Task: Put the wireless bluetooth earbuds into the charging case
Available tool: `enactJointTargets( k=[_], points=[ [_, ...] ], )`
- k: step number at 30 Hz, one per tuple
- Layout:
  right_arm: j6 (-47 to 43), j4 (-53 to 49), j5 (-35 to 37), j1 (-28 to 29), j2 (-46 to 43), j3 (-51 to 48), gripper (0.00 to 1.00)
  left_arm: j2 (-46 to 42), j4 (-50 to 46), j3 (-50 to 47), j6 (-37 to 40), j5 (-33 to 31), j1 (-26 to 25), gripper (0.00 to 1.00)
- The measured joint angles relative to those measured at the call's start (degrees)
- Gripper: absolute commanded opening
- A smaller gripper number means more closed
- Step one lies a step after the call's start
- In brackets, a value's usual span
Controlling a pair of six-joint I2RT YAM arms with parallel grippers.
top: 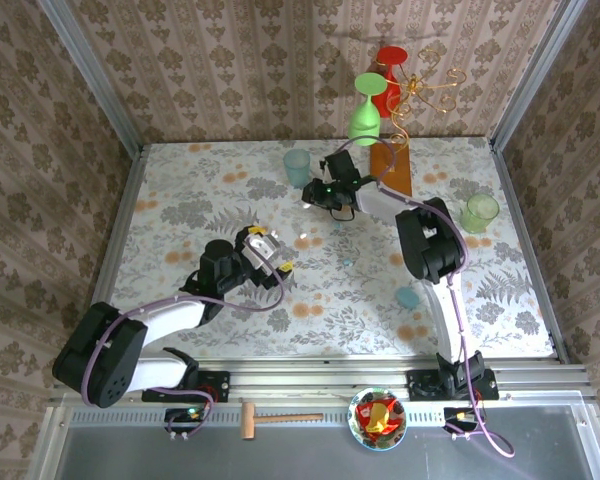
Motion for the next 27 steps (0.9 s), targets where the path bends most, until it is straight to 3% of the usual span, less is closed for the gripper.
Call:
enactJointTargets(
  k=[4, 8, 12, 18, 27],
  points=[
    [1.2, 0.3, 0.0, -0.3, 2.1, 1.7, 0.42, -0.5, -2.1, 1.2, -1.4, -2.1, 0.0, 1.0],
    [-0.4, -0.3, 0.6, -0.6, 2.0, 1.8, 0.64, -1.6, -5.7, 3.0, -5.6, -6.0, 0.0, 1.0],
    [-3.4, 0.5, 2.6, -0.7, -1.6, -3.3, 0.76, -4.2, -11.6, 5.4, -11.0, -11.1, 0.5, 1.0],
    [-9.5, 1.8, 4.3, -0.5, -14.6, -14.8, 0.82, -11.6, -25.4, 8.8, -20.1, -19.8, 3.7, 1.0],
    [-15.9, 5.1, 3.3, 3.1, -27.0, -23.3, 0.81, -15.1, -48.6, 12.7, -33.4, -28.1, 14.9, 1.0]
  ],
)
